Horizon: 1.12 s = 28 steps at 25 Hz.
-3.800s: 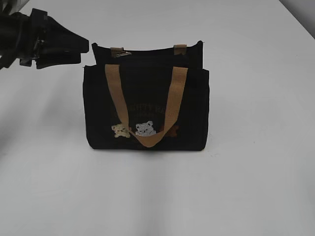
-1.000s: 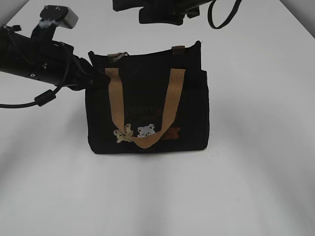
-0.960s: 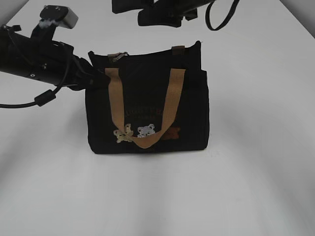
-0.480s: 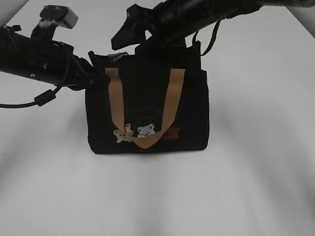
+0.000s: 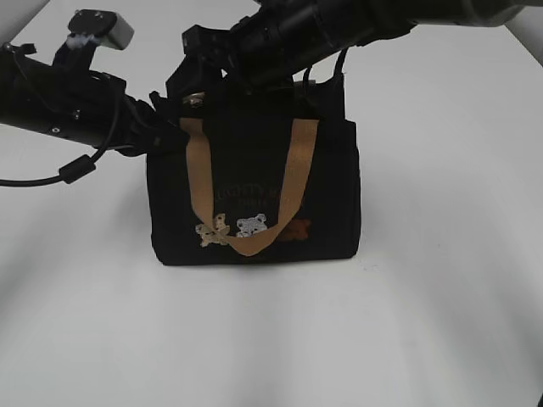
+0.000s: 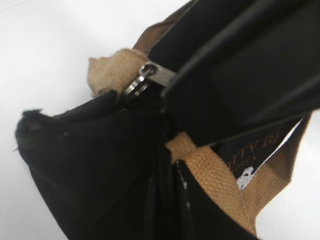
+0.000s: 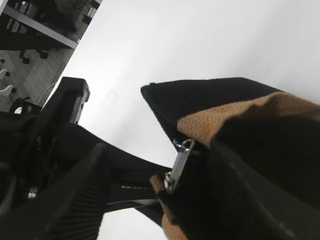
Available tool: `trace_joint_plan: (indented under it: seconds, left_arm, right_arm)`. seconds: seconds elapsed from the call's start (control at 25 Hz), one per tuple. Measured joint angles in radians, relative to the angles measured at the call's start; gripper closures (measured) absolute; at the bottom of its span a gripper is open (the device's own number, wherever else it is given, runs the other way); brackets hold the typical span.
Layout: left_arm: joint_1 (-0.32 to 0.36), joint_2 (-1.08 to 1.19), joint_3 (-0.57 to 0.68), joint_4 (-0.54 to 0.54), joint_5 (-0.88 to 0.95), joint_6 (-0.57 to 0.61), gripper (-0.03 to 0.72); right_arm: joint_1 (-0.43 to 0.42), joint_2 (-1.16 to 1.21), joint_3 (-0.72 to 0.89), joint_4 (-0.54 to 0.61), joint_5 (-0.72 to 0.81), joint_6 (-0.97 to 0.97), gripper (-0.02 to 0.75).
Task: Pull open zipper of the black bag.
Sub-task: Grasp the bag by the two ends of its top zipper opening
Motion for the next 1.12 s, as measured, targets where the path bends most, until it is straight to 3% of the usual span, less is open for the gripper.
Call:
trace_joint_plan:
  seconds: [0.16,0.36,0.6,0.68,0.76,1.12]
  left_arm:
    - [0.0,0.0,0.0,0.0,0.0,0.0,0.652]
    - [0.0,0.0,0.0,0.0,0.0,0.0,0.652]
    - [0.0,0.0,0.0,0.001,0.0,0.0,0.652]
    - [0.0,0.001,0.001,0.003,0.0,0.0,0.652]
    - [0.0,0.002,0.001,0.007,-0.004,0.0,0.652]
    - [0.0,0.002,0.001,0.006,-0.014,0.0,0.652]
  right_arm:
    - [0.003,0.008,0.0,-0.001,-0.027,0.025,0.363]
    - [0.003,0.015,0.0,-0.026,-0.037,0.034,0.546]
    - [0.017,0.015,-0.001,-0.08,-0.029,0.042,0.524]
    - [0.03,0.015,-0.001,-0.11,-0.041,0.043,0.548]
    - [0.043,0.015,-0.003,-0.136,-0.059,0.043,0.637]
    - [0.033,0.035,-0.105,-0.203,0.009,0.131,0.636]
